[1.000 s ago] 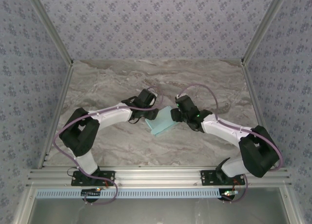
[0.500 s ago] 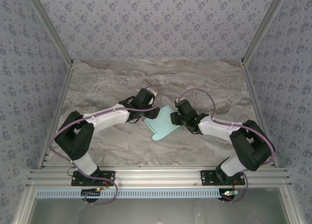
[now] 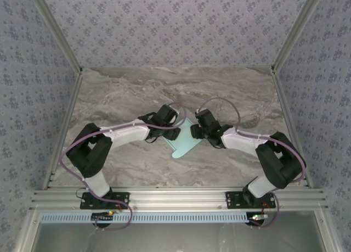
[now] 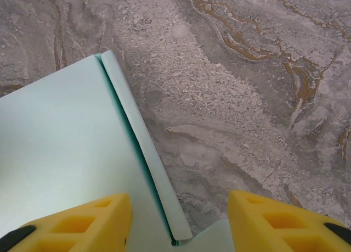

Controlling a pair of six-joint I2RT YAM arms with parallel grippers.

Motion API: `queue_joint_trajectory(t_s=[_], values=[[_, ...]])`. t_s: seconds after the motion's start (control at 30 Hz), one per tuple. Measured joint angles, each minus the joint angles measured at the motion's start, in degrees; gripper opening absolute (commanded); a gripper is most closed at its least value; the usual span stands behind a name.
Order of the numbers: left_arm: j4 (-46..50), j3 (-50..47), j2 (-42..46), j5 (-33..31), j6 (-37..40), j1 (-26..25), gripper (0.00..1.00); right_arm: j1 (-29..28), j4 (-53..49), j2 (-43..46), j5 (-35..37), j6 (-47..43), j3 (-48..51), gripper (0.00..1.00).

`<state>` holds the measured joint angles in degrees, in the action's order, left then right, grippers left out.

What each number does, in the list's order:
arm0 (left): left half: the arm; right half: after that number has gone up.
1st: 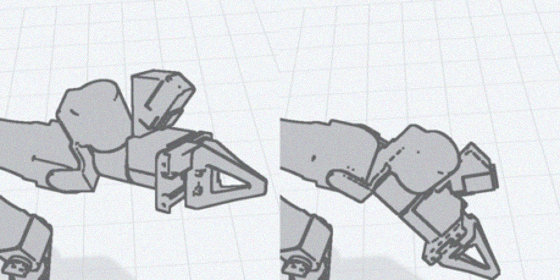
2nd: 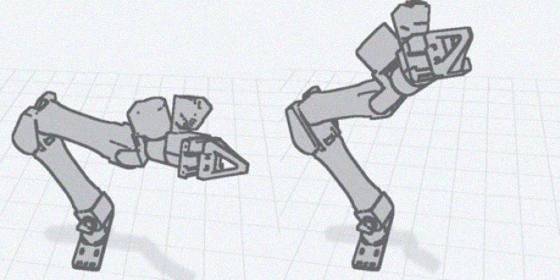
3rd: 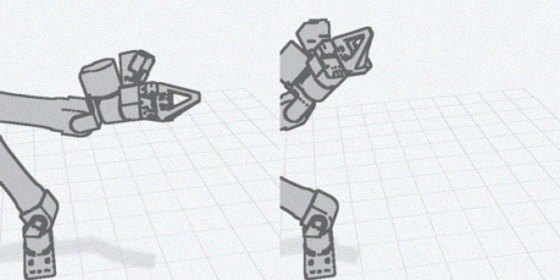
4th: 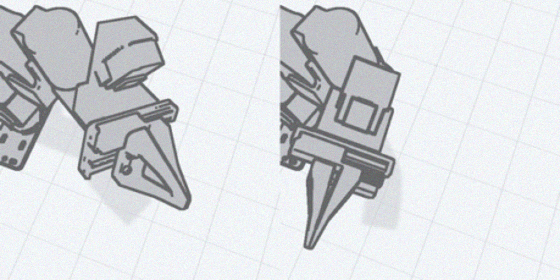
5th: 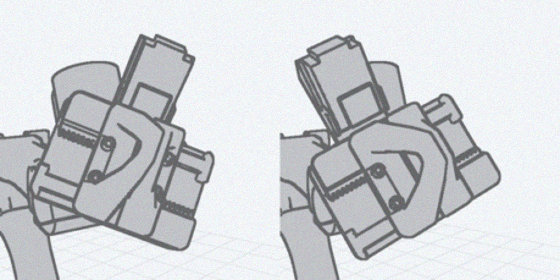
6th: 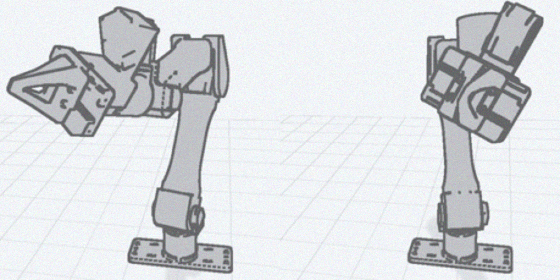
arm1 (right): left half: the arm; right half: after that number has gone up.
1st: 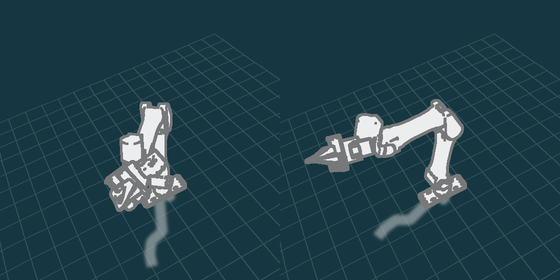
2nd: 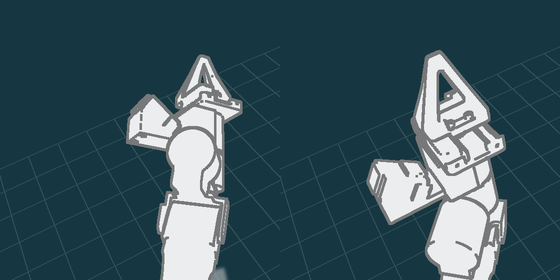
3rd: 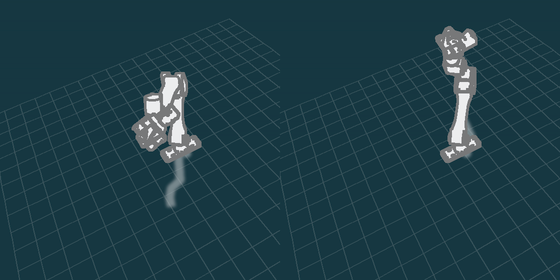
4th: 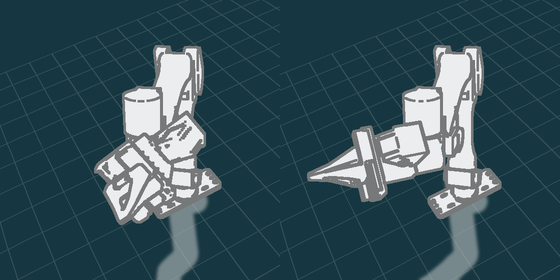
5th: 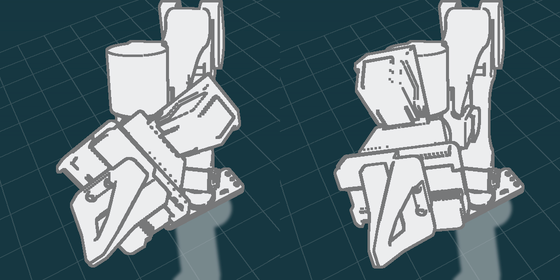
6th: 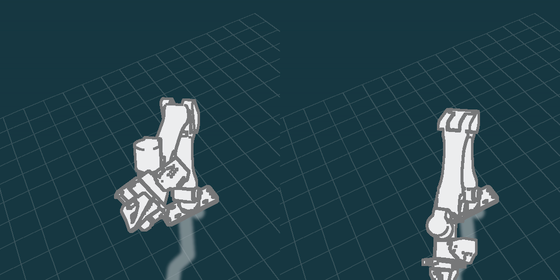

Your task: Fold the paper box

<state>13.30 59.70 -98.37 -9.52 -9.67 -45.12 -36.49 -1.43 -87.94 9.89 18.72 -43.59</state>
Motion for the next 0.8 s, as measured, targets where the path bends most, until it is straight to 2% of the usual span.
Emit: queue_joint_trajectory(t_s=[0.2,0.33,0.5,0.67,0.8], values=[[-1.29,-0.76,0.0,-0.37,-0.92,-0.07,0.77,0.26,-5.29,1.57,-2.49,-0.39,-1.62,0.56],[-2.14,-1.18,0.07,-0.57,-1.99,-0.28,0.77,0.26,-8.98,8.9,-6.19,0.57,-0.76,0.59],[-3.1,-1.9,0.42,-0.57,-2.89,-0.28,0.77,0.37,-9.11,18.27,-12.2,5.16,5.6,0.62],[-3.34,-2.12,0.5,-0.37,-3.45,-0.26,0.77,0.83,-4.61,18.18,-17.33,11.76,13.88,0.63],[-3.21,-2.12,0.5,-0.11,-3.89,-0.26,0.77,1.29,1.81,14.43,-20.31,16.72,16.44,0.63]])
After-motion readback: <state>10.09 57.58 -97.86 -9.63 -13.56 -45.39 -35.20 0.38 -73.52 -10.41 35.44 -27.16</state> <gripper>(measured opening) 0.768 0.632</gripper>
